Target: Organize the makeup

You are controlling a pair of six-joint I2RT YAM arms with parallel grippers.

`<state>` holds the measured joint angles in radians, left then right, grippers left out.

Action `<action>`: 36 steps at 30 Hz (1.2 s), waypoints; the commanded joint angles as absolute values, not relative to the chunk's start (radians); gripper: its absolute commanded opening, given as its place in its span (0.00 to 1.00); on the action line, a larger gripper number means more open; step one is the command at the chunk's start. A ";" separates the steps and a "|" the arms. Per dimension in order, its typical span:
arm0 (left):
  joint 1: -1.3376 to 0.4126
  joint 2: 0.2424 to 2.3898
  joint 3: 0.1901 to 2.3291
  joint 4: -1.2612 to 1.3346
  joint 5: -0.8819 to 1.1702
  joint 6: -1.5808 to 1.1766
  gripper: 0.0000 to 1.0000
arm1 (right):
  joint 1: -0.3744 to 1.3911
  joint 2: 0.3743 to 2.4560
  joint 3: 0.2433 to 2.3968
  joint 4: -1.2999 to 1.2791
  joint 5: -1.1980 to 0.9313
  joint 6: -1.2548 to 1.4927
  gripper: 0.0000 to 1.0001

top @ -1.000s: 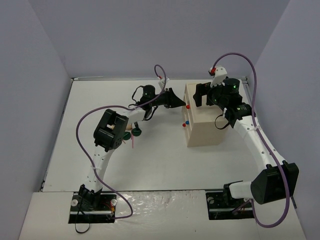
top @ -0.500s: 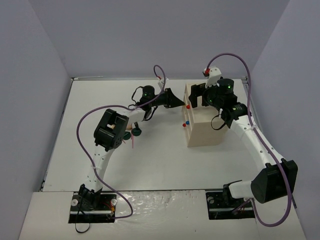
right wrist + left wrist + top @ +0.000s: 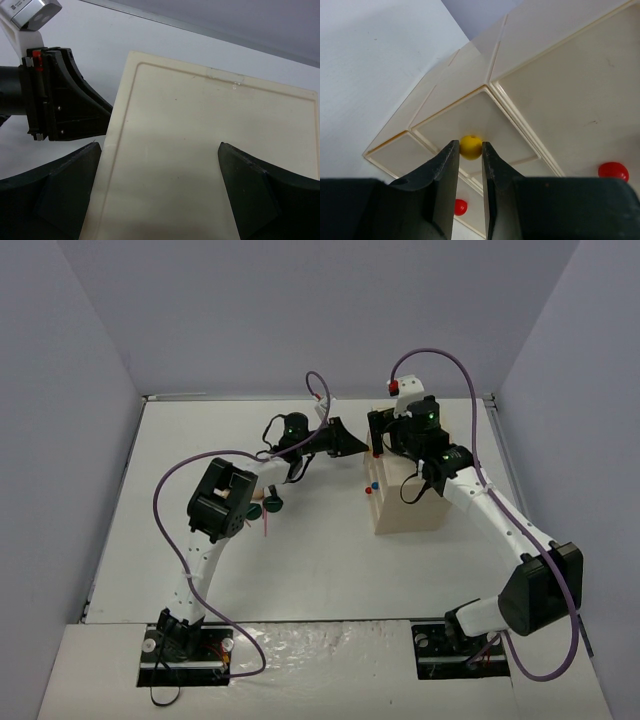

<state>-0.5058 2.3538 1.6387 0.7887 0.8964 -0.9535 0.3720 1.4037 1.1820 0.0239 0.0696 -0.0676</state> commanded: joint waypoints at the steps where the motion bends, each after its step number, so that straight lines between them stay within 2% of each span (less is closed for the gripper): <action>1: -0.480 2.235 1.628 0.905 0.933 -0.949 0.00 | 0.366 1.419 1.211 0.063 0.296 -0.065 0.99; 13: -0.423 2.139 1.506 0.828 0.956 -0.891 0.00 | 0.370 1.420 1.202 0.055 0.366 -0.039 0.99; 22: -0.375 2.055 1.399 0.697 0.977 -0.788 0.00 | 0.371 1.425 1.201 0.054 0.326 -0.026 0.99; 30: -0.361 2.036 1.403 0.564 0.993 -0.700 0.00 | 0.373 1.433 1.202 0.055 0.287 -0.028 0.99; 31: -0.360 2.034 1.407 0.552 0.993 -0.695 0.02 | 0.373 1.431 1.203 0.055 0.279 -0.029 0.99; 33: -0.360 2.028 1.414 0.523 0.987 -0.678 0.13 | 0.373 1.424 1.204 0.052 0.265 -0.033 0.99; 36: -0.360 2.001 1.428 0.426 0.960 -0.617 0.34 | 0.374 1.408 1.210 0.048 0.226 -0.038 0.99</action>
